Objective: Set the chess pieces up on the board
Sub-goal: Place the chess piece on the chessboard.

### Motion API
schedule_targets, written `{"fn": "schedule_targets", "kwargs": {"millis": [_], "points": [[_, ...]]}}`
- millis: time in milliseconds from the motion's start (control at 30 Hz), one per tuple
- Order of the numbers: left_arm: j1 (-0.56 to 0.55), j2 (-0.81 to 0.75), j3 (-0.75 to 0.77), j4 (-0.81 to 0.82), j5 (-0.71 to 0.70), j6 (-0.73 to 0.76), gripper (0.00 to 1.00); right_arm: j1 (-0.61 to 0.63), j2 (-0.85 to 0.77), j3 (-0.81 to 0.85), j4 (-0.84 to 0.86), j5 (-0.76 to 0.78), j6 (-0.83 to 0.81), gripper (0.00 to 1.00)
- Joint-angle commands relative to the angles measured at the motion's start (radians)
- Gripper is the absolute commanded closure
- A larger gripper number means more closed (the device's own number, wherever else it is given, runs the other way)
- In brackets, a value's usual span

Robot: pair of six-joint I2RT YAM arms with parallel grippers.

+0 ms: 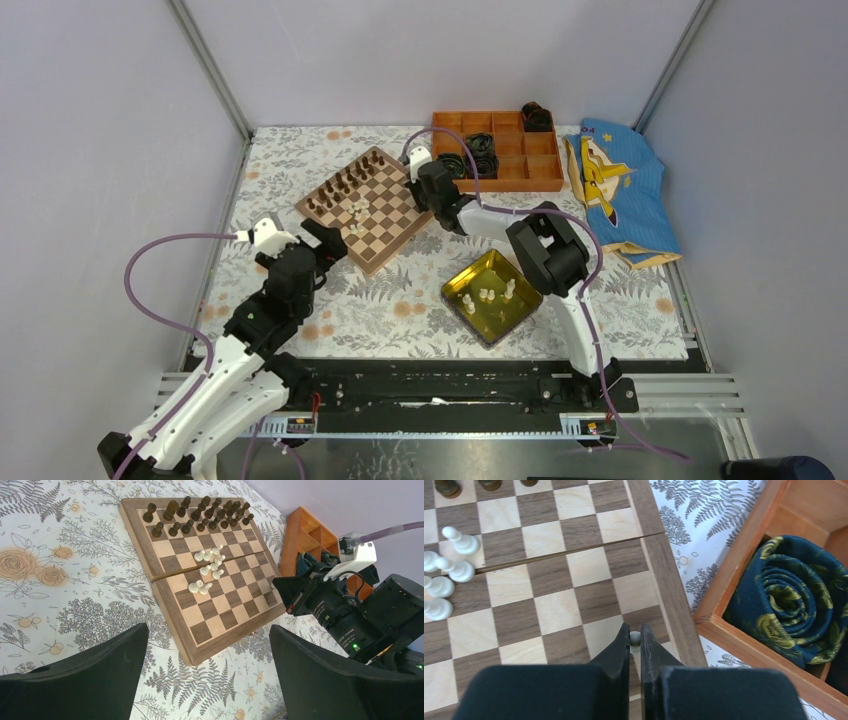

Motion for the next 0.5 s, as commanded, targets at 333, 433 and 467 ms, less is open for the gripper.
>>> {"fn": "schedule_targets", "kwargs": {"millis": [333, 433, 467], "points": [[-0.005, 0.005, -0.004, 0.011, -0.010, -0.001, 0.01, -0.026, -0.008, 0.074, 0.013, -0.004, 0.036, 1.00], [-0.005, 0.003, -0.007, 0.011, -0.010, -0.002, 0.01, -0.028, -0.001, 0.076, 0.011, -0.002, 0.039, 1.00], [-0.005, 0.003, -0.008, 0.012, -0.010, -0.002, 0.01, -0.028, 0.000, 0.076, 0.010, -0.002, 0.039, 1.00]]}}
